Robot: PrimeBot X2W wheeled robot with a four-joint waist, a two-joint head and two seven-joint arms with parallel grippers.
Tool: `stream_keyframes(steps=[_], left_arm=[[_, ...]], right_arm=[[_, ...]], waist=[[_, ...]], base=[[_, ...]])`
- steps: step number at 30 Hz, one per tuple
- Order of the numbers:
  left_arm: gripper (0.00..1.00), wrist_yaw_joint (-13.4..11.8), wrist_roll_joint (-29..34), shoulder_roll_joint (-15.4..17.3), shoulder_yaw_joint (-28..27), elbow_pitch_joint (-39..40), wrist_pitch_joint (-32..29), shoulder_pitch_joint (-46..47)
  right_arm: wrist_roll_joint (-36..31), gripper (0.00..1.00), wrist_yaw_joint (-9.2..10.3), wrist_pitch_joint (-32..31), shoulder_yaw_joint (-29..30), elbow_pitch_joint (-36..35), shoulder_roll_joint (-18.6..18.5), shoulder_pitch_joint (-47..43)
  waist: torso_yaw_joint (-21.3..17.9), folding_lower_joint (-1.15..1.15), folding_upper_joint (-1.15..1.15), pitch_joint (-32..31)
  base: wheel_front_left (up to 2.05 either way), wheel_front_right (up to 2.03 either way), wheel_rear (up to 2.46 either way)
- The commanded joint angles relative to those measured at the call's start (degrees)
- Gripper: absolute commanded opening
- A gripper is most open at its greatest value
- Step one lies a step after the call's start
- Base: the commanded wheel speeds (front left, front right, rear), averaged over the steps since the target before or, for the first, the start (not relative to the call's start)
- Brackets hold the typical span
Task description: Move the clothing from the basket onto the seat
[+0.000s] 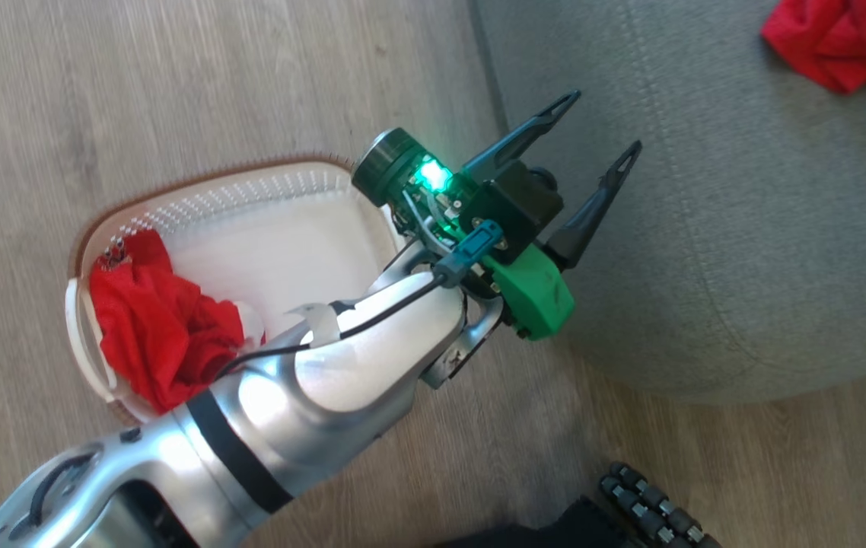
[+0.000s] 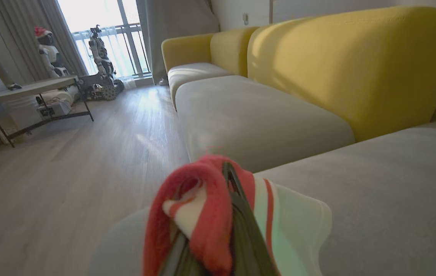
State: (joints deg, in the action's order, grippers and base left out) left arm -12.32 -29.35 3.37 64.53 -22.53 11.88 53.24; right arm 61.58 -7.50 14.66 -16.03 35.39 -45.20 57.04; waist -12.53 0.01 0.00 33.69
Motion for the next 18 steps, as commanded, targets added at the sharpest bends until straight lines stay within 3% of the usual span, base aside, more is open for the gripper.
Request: stream_keyframes(steps=[1, 5, 18], left_arm=[[1.00, -0.97, -0.88, -0.48, 0.05, 2.00, 0.56, 2.46], [1.00, -2.32, -2.65, -0.48, 2.03, 1.81, 1.06, 4.11], [1.00, -5.10, -7.31, -0.49, 5.91, 1.07, 2.62, 6.85]], right_arm=[[1.50, 0.00, 0.01, 0.33, -2.15, 0.97, -3.30, 0.43], [4.44, 0.00, 0.01, -1.35, -7.44, 5.60, -4.47, 2.01], [13.36, 0.00, 0.01, -17.05, -19.67, 13.53, -5.45, 3.98]], waist=[[0.92, -0.01, 0.00, 1.54], [1.80, -0.01, 0.00, 2.87], [3.77, -0.01, 0.00, 3.00]], base=[[0.00, 0.00, 0.00], [0.00, 0.00, 0.00], [0.00, 0.00, 0.00]])
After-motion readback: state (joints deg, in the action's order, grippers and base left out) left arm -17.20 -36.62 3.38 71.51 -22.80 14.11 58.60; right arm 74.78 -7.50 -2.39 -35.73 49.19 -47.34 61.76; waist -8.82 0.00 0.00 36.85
